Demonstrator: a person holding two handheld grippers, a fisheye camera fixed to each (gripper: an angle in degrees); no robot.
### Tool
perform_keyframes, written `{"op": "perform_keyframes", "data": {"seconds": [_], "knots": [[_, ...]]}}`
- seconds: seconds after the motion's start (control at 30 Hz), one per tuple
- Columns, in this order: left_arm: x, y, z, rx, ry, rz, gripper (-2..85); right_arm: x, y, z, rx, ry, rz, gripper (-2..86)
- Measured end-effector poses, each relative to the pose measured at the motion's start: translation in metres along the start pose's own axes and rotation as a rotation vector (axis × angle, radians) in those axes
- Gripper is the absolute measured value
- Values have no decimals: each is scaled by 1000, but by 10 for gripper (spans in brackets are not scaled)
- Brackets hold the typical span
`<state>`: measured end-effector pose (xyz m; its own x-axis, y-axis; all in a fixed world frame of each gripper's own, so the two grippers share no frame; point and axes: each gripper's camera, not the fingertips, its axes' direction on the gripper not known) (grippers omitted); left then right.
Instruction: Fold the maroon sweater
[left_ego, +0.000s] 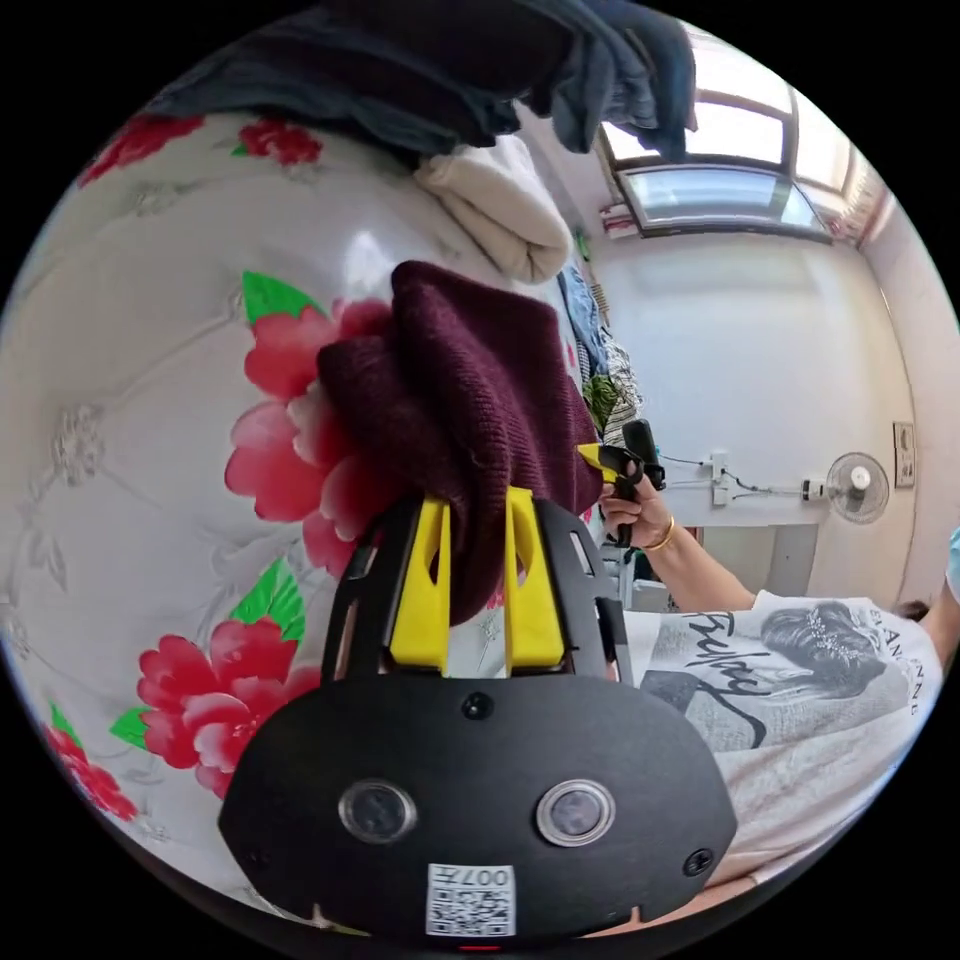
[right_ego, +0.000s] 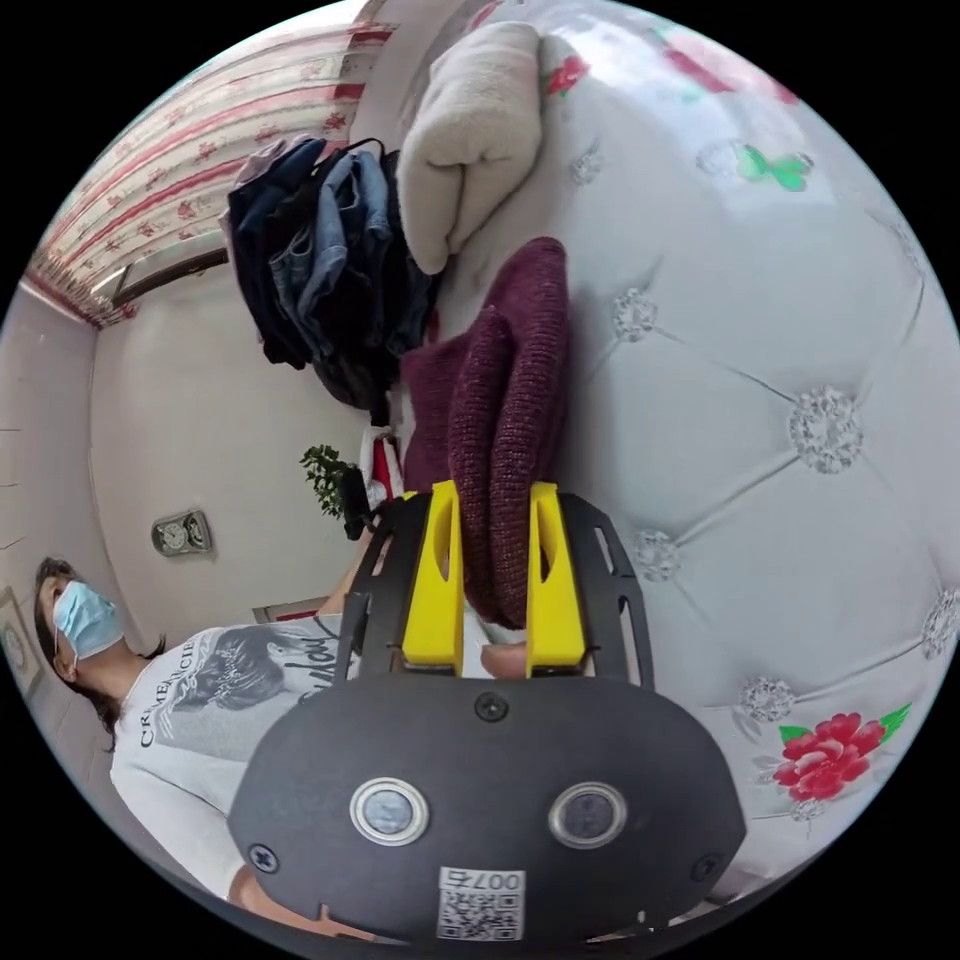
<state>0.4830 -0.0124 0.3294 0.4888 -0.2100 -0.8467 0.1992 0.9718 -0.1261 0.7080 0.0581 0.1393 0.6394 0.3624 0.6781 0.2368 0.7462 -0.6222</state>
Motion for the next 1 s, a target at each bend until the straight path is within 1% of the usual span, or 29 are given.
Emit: {"op": "perform_keyframes", "data": {"seconds": [0.1, 0.17, 0.2, 0.27, 0.3, 0.37, 0.4, 0.43, 0.47, 0.5, 0.53, 0.57, 0.6, 0.63, 0.67, 0.73, 0.77, 0.8, 0.83, 0.87, 0.93, 1.0], "knots": [[35, -8, -31, 44, 8, 57, 73, -47, -2, -11, -3, -10, -72, 94], [64, -16, -59, 95, 14, 109, 69, -99, -11, -23, -5, -59, -162, 90], [85, -23, -82, 137, 19, 148, 67, -114, -15, -27, -5, -80, -189, 89], [120, -34, -122, 208, 32, 228, 65, -181, -30, -46, 12, -131, -308, 87], [147, -41, -152, 259, 34, 291, 65, -201, -34, -51, 21, -137, -346, 87], [190, -51, -200, 348, 9, 399, 65, -284, -49, -72, 65, -161, -519, 88], [218, -59, -231, 408, -19, 464, 65, -305, -53, -77, 78, -166, -563, 88], [243, -69, -260, 462, -53, 507, 65, -344, -63, -84, 107, -179, -631, 89], [254, -75, -273, 487, -75, 526, 65, -381, -76, -89, 139, -188, -686, 90], [272, -91, -296, 531, -133, 563, 66, -396, -84, -90, 151, -188, -706, 90], [281, -111, -314, 557, -185, 557, 66, -421, -105, -89, 175, -181, -719, 90], [282, -123, -322, 563, -206, 535, 67, -435, -130, -86, 208, -175, -687, 90], [279, -148, -331, 570, -257, 476, 68, -440, -143, -83, 224, -172, -669, 90], [270, -173, -334, 572, -316, 397, 71, -444, -172, -73, 249, -140, -637, 90], [263, -186, -332, 566, -356, 366, 73, -440, -203, -60, 267, -85, -591, 89], [228, -235, -303, 487, -557, 271, 83, -418, -245, -36, 294, 29, -495, 88], [216, -246, -291, 446, -605, 239, 85, -394, -269, -18, 282, 104, -396, 88], [193, -260, -270, 381, -670, 186, 89, -381, -279, -12, 273, 127, -341, 88], [183, -261, -258, 399, -676, 197, 91, -358, -290, -9, 277, 69, -291, 87], [182, -259, -255, 419, -682, 220, 93, -341, -295, -14, 304, -63, -266, 86], [195, -255, -242, 452, -750, 289, 99, -326, -298, -22, 312, -182, -267, 83], [208, -256, -234, 443, -807, 313, 101, -324, -296, -32, 308, -199, -307, 77]]}}
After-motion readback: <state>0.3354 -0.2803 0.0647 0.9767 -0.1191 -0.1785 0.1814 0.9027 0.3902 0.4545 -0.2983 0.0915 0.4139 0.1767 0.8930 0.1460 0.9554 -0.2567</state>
